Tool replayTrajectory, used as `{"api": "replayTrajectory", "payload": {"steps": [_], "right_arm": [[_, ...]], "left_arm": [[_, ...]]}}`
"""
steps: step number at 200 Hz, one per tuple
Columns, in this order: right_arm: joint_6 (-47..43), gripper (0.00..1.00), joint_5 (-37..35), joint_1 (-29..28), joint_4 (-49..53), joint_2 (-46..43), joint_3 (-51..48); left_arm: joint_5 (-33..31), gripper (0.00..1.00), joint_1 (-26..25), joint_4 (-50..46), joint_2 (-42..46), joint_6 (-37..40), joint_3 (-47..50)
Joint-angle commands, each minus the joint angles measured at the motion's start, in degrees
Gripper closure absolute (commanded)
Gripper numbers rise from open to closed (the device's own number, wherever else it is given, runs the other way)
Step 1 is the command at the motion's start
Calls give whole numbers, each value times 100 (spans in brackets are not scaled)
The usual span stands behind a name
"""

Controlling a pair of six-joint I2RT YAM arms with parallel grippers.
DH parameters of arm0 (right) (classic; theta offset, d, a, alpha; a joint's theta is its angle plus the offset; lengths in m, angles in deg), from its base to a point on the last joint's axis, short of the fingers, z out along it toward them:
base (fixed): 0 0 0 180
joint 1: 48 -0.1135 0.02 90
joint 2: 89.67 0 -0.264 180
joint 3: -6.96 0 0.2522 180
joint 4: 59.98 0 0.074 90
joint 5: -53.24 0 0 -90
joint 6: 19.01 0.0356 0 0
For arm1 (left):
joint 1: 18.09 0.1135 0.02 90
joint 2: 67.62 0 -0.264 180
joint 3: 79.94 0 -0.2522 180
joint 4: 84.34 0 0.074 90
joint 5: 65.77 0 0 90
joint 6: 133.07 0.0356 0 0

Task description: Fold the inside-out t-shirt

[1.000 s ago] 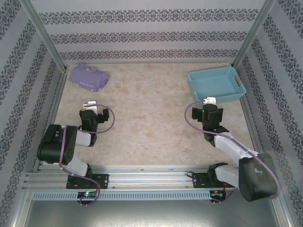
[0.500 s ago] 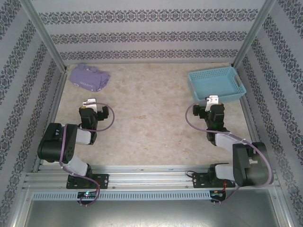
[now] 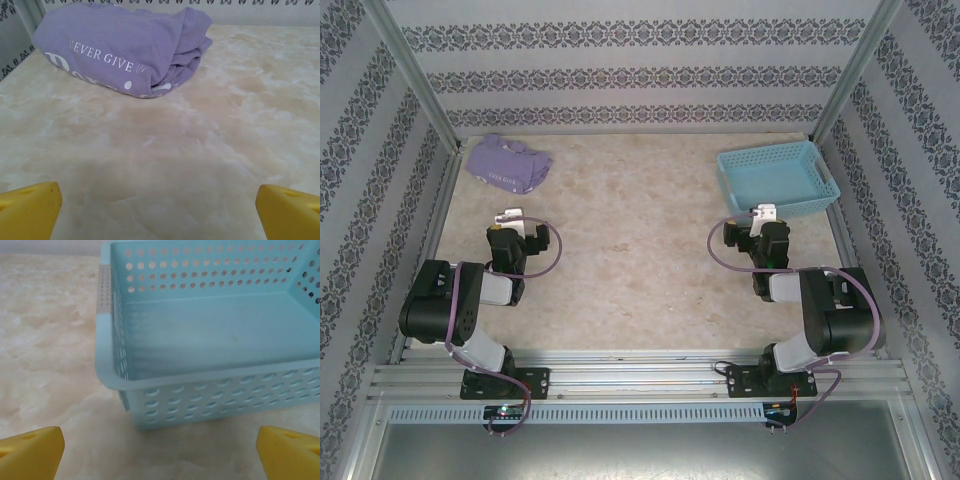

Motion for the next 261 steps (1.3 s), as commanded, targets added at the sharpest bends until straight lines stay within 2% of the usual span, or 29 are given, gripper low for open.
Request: {"api": "replayTrajectory", "payload": {"steps": [1, 41, 261], "right_arm": [[135, 2, -223, -19, -274, -7, 100], [135, 2, -239, -24, -286, -8, 95], [140, 2, -215, -20, -277, 3, 105]], "left_arm": [[-22, 0, 64, 62, 23, 61, -47], [-35, 0, 63, 313, 21, 57, 85], [127, 0, 62, -13, 23, 129, -82]]}}
